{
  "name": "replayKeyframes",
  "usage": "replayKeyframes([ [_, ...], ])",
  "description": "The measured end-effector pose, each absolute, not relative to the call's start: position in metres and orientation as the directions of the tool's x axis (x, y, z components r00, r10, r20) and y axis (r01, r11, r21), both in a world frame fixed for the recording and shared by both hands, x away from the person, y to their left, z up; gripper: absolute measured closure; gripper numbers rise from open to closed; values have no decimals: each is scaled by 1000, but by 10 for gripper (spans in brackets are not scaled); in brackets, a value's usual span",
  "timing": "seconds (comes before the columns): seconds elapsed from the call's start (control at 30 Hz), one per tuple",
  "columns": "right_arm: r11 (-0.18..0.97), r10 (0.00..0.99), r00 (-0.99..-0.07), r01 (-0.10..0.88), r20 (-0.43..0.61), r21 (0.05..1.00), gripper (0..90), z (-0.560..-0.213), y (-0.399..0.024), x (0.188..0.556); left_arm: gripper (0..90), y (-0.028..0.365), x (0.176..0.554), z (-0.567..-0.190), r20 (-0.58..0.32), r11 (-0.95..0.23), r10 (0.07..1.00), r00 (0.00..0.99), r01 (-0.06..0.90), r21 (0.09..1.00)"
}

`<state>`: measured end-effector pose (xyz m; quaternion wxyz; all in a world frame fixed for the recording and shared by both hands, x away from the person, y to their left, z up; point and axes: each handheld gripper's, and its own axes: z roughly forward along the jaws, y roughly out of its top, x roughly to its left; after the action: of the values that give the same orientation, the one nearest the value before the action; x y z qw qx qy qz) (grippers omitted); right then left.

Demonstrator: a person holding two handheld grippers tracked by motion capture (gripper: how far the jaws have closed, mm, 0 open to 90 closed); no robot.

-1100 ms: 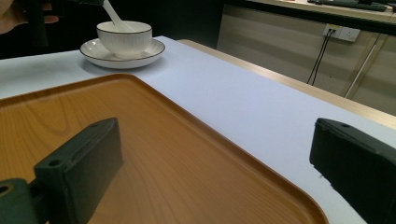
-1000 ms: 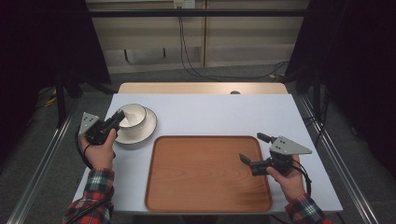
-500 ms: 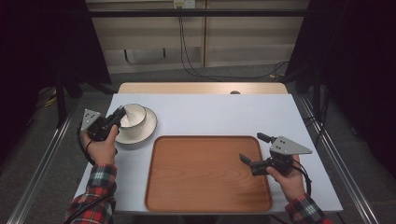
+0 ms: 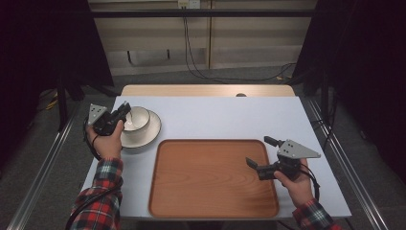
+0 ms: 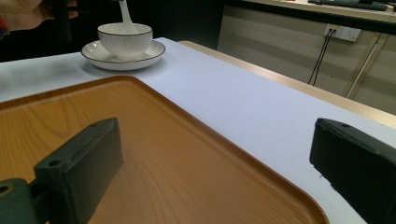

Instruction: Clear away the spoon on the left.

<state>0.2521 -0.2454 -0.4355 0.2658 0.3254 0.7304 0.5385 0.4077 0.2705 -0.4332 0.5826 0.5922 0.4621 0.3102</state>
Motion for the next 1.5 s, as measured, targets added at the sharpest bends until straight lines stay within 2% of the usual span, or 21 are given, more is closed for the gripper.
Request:
replayKeyframes([
  [0.53,208,759,-651,190,-36,959,20,-435,-246,252,853,268,414,-433,-215,146,899,382,201,969],
  [0.73,209,762,-646,191,-37,959,20,-435,-246,252,854,272,410,-420,-211,145,896,390,193,970],
  [1.1,209,763,-645,185,-42,960,20,-435,-246,252,854,270,400,-389,-241,174,852,464,183,968],
  [1.5,198,765,-643,179,-38,964,20,-435,-246,251,854,254,389,-372,-275,193,789,550,204,960],
])
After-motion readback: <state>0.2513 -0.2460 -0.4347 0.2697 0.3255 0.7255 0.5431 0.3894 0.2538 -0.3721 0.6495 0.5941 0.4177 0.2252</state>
